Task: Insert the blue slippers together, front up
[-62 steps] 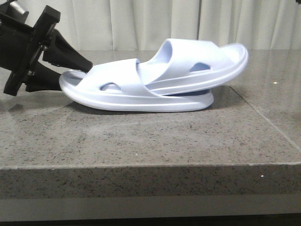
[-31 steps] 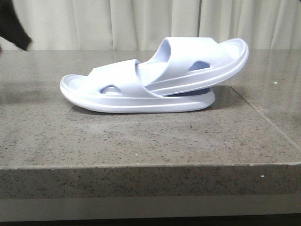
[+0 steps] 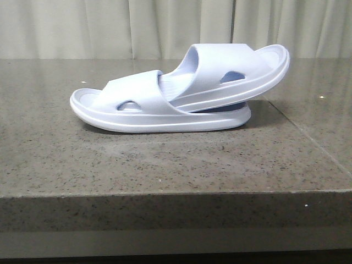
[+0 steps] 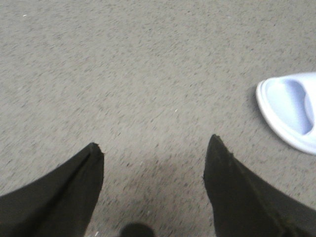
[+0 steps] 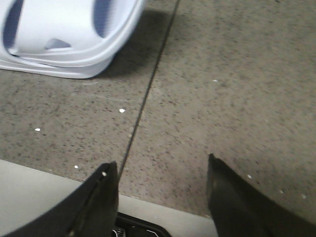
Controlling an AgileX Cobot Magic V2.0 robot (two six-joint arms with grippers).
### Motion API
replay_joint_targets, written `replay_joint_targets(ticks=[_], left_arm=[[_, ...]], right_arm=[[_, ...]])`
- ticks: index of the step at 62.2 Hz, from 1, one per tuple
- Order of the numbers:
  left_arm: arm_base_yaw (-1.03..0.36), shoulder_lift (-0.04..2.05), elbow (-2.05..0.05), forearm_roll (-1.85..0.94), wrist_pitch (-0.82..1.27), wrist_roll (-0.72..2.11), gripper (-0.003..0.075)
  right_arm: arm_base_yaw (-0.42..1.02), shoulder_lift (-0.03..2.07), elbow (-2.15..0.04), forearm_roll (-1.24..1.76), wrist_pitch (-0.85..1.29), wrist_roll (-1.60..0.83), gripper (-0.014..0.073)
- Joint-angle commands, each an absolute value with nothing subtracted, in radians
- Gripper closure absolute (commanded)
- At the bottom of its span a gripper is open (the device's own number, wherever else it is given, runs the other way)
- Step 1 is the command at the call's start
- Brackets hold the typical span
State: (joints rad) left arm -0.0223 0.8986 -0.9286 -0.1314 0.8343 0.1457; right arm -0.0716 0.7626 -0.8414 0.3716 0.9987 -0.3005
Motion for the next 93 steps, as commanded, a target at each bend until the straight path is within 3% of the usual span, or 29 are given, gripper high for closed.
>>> replay_joint_targets(ticks=[1, 29, 51, 58, 75, 78, 93], left_arm=[[-0.023, 0.809, -0.906, -0.053, 0.767, 0.068, 0.0279], [-0.023, 0.634, -0.867, 0.072, 0.964, -0.032, 0.0279], [-0.023, 0.591, -0.766, 0.051, 0.859, -0.032, 0.0290], [-0.023, 0.591, -0.753, 0.030, 0.832, -0.032, 0.0390], [-0.023, 0.591, -0.748, 0.024, 0.811, -0.032, 0.0741], [-0.023, 0.591, -0.748, 0.024, 0.802, -0.032, 0.0741], [-0.023, 0.591, -0.748, 0.021, 0.790, -0.032, 0.0741]], right_arm=[[-0.070, 0.705, -0.875, 0.313, 0.996, -0.234, 0.0172], [0.013, 0.489, -0.828, 0.186, 1.133, -0.194, 0.0172], [0.065, 0.467, -0.822, 0.136, 1.091, -0.165, 0.0188], [0.065, 0.467, -0.822, 0.173, 1.060, -0.139, 0.0278], [0.065, 0.467, -0.822, 0.195, 1.042, -0.138, 0.0627], [0.065, 0.467, -0.822, 0.195, 1.043, -0.138, 0.0666], [0.065, 0.467, -0.822, 0.214, 1.027, -0.138, 0.0662]])
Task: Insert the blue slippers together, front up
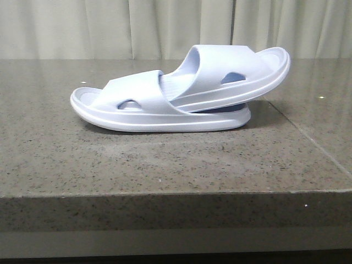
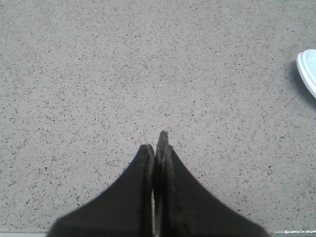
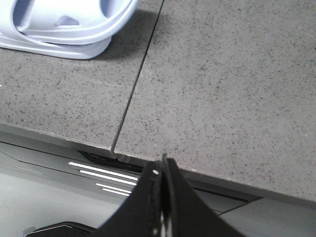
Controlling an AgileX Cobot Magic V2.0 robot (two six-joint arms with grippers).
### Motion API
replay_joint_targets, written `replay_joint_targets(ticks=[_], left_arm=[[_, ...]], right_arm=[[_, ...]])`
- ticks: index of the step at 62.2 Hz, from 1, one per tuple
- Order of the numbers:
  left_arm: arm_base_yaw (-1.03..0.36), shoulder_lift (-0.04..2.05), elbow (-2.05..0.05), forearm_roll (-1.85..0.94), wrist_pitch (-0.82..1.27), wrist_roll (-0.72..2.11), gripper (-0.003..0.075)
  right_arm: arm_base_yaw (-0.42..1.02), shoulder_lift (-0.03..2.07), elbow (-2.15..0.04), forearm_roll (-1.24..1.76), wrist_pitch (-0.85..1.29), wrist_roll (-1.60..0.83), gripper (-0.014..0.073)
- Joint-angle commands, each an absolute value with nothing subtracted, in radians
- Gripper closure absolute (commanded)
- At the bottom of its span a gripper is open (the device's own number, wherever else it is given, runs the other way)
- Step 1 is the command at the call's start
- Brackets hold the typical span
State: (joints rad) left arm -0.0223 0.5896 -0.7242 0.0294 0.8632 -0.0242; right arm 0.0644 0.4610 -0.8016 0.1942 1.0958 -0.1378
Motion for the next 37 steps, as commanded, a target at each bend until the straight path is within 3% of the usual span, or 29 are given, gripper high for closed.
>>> replay_joint_targets(ticks=[1, 27, 37], left_arm=[[-0.023, 0.591, -0.748, 0.021, 0.790, -0.032, 0.0741], [-0.023, 0.588, -0.743, 0.021, 0.783, -0.032, 0.0741], [-0.023, 0.483, -0.668, 0.034, 0.689, -0.032, 0.0741]], right_arm=[[0.065, 0.467, -0.822, 0.214, 1.027, -0.138, 0.0662], [0.065, 0.467, -0.822, 0.214, 1.027, -0.138, 0.0662], [0.065, 0.467, -0.822, 0.213, 1.028, -0.138, 0.0662]])
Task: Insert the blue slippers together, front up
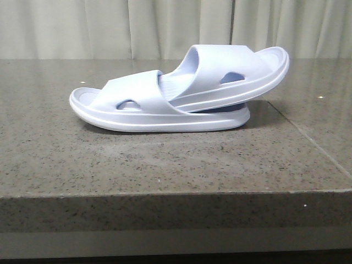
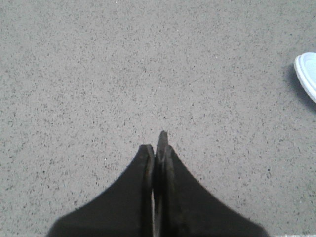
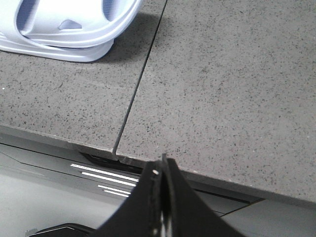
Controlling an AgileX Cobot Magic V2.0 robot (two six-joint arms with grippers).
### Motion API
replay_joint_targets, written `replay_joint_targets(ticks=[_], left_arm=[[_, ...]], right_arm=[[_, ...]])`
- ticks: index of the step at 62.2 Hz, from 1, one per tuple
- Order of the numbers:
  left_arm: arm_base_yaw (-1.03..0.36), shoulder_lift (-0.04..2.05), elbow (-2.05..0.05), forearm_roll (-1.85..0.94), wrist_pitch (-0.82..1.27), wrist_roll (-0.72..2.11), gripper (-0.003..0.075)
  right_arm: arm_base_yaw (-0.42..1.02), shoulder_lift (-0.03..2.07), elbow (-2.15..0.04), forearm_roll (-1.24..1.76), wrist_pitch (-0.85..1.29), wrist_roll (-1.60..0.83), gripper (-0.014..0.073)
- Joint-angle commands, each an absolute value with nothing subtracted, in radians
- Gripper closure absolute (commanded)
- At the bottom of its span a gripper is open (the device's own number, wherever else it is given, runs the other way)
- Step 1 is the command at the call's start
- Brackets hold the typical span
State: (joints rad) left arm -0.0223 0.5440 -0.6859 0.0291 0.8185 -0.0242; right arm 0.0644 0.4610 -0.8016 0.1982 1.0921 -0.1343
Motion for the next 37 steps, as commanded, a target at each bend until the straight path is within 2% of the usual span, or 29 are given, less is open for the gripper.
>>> replay_joint_targets(ticks=[1, 14, 23, 33, 37], left_arm=[[-0.023, 0.469, -0.651, 0.028, 0.664, -0.032, 0.0741], [-0.016, 0.217, -0.292, -0.069, 0.302, -0.032, 0.0741], [-0.016, 0.093, -0.099, -0.107, 0.125, -0.032, 0.0741], [-0.016, -0.001, 0.011, -0.109, 0.019, -0.032, 0.0741], [-0.016, -0.025, 0.010, -0.105, 0.040, -0.032, 0.0741]], right_arm=[[0.065, 0.467, -0.822, 0.213, 1.028, -0.138, 0.0662], [0.065, 0.467, -0.822, 0.214, 1.029, -0.138, 0.0662], [0.065, 0.467, -0.822, 0.214, 1.029, -0.138, 0.0662], [0.065, 0.467, -0.822, 0.214, 1.029, -0.138, 0.0662], [0.065, 0.467, -0.822, 0.214, 1.029, -0.138, 0.0662]])
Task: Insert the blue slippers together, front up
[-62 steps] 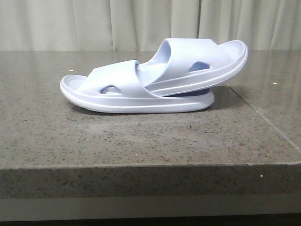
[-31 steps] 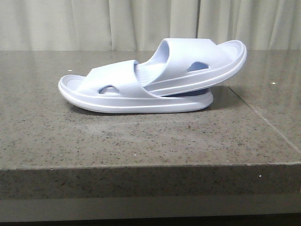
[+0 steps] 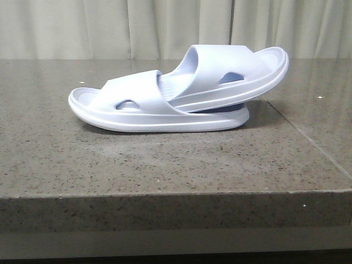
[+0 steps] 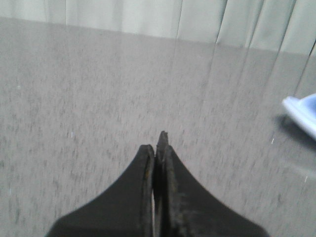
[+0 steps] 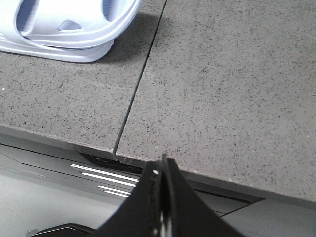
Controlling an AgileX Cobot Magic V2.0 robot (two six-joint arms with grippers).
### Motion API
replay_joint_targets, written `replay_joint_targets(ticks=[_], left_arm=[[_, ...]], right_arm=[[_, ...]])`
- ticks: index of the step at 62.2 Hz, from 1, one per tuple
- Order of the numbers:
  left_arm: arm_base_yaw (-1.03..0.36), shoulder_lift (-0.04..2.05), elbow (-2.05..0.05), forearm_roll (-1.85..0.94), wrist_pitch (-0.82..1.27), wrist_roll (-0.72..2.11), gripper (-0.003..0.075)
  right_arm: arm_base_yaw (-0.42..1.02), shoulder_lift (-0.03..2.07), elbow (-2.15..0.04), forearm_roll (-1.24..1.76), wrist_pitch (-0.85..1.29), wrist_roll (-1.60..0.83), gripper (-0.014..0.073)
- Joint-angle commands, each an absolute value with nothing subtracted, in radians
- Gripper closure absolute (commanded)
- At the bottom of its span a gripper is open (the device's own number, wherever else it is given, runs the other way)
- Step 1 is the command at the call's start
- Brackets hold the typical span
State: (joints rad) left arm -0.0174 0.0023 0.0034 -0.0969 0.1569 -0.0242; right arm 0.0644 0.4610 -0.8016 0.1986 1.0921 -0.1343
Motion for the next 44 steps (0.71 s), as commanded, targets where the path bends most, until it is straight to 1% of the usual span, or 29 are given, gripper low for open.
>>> replay_joint_targets(ticks=[1, 44], left_arm=[[-0.018, -0.024, 0.010, -0.103, 0.031, -0.032, 0.0741], [-0.020, -0.021, 0.010, -0.101, 0.026, -0.032, 0.0741]], right_arm=[[0.065, 0.468, -0.822, 0.214, 1.027, -0.138, 0.0662], [0.065, 0.468, -0.822, 0.214, 1.036, -0.138, 0.0662]])
